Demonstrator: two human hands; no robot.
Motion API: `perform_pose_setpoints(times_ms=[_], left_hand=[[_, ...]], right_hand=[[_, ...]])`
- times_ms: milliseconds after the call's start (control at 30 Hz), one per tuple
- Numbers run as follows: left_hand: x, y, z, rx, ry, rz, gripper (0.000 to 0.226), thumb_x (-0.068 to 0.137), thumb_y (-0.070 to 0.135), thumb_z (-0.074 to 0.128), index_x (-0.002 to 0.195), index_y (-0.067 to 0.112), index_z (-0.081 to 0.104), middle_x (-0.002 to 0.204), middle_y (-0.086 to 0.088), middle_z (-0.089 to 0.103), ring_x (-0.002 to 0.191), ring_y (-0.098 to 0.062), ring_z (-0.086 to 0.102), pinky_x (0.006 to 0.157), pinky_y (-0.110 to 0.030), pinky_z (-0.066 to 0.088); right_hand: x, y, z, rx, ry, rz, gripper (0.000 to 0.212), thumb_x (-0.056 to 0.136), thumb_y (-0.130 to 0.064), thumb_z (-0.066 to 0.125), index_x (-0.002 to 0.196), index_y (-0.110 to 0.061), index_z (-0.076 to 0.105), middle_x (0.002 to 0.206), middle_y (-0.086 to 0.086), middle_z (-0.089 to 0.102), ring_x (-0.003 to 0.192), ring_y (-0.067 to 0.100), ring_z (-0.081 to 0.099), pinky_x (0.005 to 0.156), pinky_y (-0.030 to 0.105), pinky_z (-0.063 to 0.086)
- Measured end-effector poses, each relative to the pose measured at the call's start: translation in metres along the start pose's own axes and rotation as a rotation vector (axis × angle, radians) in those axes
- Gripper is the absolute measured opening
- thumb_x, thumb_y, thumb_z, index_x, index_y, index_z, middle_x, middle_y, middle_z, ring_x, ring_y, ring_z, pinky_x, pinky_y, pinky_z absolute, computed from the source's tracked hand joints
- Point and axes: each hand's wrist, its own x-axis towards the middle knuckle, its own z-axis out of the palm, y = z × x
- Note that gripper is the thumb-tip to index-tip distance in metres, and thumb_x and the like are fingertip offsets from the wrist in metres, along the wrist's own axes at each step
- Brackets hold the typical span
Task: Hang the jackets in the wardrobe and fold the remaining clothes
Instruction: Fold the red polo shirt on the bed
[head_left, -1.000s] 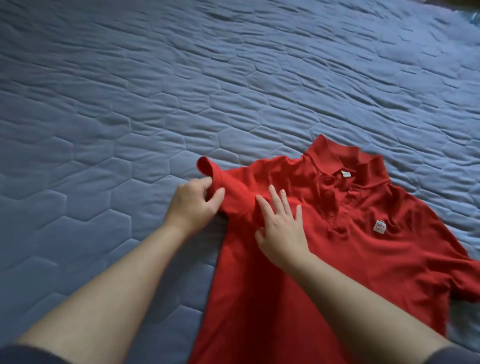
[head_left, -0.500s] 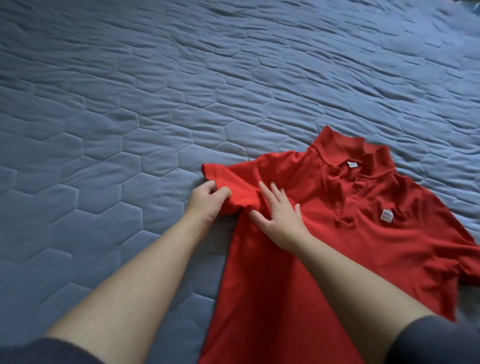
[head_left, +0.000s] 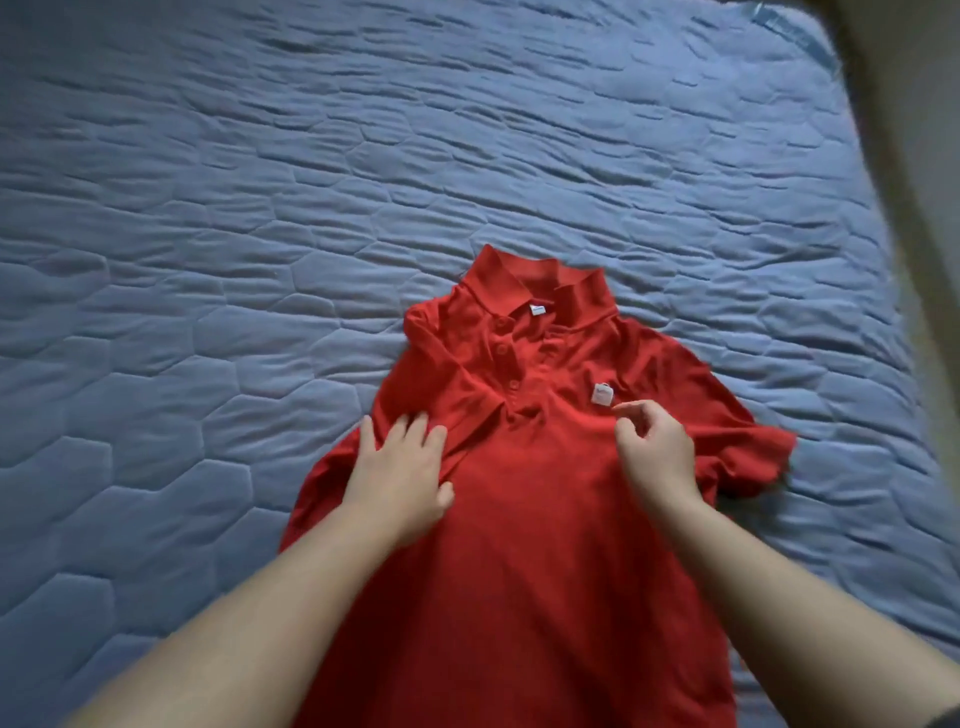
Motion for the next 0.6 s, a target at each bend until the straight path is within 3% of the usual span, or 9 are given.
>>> perform_pose_setpoints(times_ms=[67,167,267,367,433,467,500,533,600], left_hand=[[0.0,0.017,-0.003,0.045,0.077,0.0,0.065,0.087,0.042,0.048,0.144,0.019,0.028,0.153,-0.005,0.026,0.142,-0.021,0.022,0.114,-0.055,0.013],[0.008,0.059,-0.012,0.022,0.145,0.068,0.051,0.084,0.034,0.049,0.133,0.022,0.041,0.142,-0.001,0.04,0.135,-0.019,0.034,0.113,-0.05,0.02],[0.021,0.115,-0.02,-0.039,0.125,0.142,0.035,0.085,0.033,0.046,0.118,0.024,0.047,0.124,0.003,0.049,0.12,-0.018,0.046,0.107,-0.042,0.031],[0.038,0.172,-0.021,-0.221,0.066,0.196,0.036,0.086,0.03,0.049,0.12,0.021,0.05,0.123,0.002,0.05,0.118,-0.021,0.047,0.098,-0.039,0.04],[0.05,0.206,-0.019,-0.481,0.006,0.223,0.039,0.085,0.025,0.053,0.124,0.02,0.052,0.125,0.0,0.052,0.119,-0.021,0.048,0.098,-0.037,0.041],[0.055,0.22,-0.018,-0.622,-0.041,0.212,0.039,0.084,0.021,0.054,0.123,0.02,0.054,0.125,-0.001,0.056,0.118,-0.02,0.051,0.099,-0.035,0.041],[0.058,0.232,-0.017,-0.739,-0.096,0.175,0.039,0.083,0.016,0.054,0.121,0.02,0.056,0.124,-0.001,0.059,0.117,-0.019,0.053,0.098,-0.031,0.041],[0.061,0.24,-0.015,-0.836,-0.148,0.115,0.038,0.083,0.012,0.052,0.12,0.019,0.058,0.122,-0.002,0.062,0.115,-0.019,0.055,0.097,-0.028,0.042],[0.065,0.246,-0.013,-0.982,-0.216,-0.028,0.036,0.085,0.004,0.05,0.119,0.014,0.06,0.121,-0.005,0.064,0.113,-0.018,0.058,0.095,-0.027,0.043]], right_hand=[[0.006,0.024,-0.026,-0.225,0.129,-0.03,0.026,0.083,-0.013,0.058,0.108,-0.017,0.064,0.118,0.007,0.059,0.114,0.027,0.051,0.097,0.043,0.037],[0.021,0.059,-0.06,-0.354,0.172,0.156,0.047,0.081,-0.022,0.059,0.128,-0.02,0.051,0.138,0.006,0.044,0.129,0.028,0.038,0.104,0.048,0.03],[0.035,0.088,-0.085,-0.263,0.113,0.329,0.06,0.082,-0.03,0.062,0.136,-0.016,0.04,0.143,0.013,0.038,0.131,0.034,0.036,0.104,0.049,0.033],[0.053,0.107,-0.096,0.052,0.074,0.448,0.072,0.082,-0.03,0.067,0.142,-0.009,0.033,0.138,0.02,0.047,0.125,0.035,0.047,0.103,0.04,0.038],[0.063,0.112,-0.097,0.388,0.058,0.615,0.06,0.081,-0.029,0.07,0.13,-0.006,0.045,0.122,0.017,0.06,0.106,0.03,0.063,0.092,0.04,0.051],[0.066,0.113,-0.097,0.536,0.038,0.691,0.042,0.082,-0.025,0.069,0.116,-0.006,0.053,0.103,0.015,0.065,0.082,0.023,0.069,0.073,0.035,0.058],[0.068,0.114,-0.097,0.639,0.023,0.726,0.02,0.084,-0.019,0.066,0.098,-0.008,0.057,0.083,0.01,0.063,0.057,0.014,0.065,0.052,0.024,0.055],[0.069,0.114,-0.097,0.671,0.022,0.711,0.006,0.084,-0.012,0.063,0.083,-0.011,0.057,0.07,0.005,0.057,0.044,0.01,0.055,0.04,0.016,0.044],[0.073,0.116,-0.097,0.667,0.052,0.573,0.018,0.084,-0.004,0.058,0.07,-0.016,0.054,0.064,0.0,0.051,0.049,0.008,0.045,0.04,0.016,0.036]])
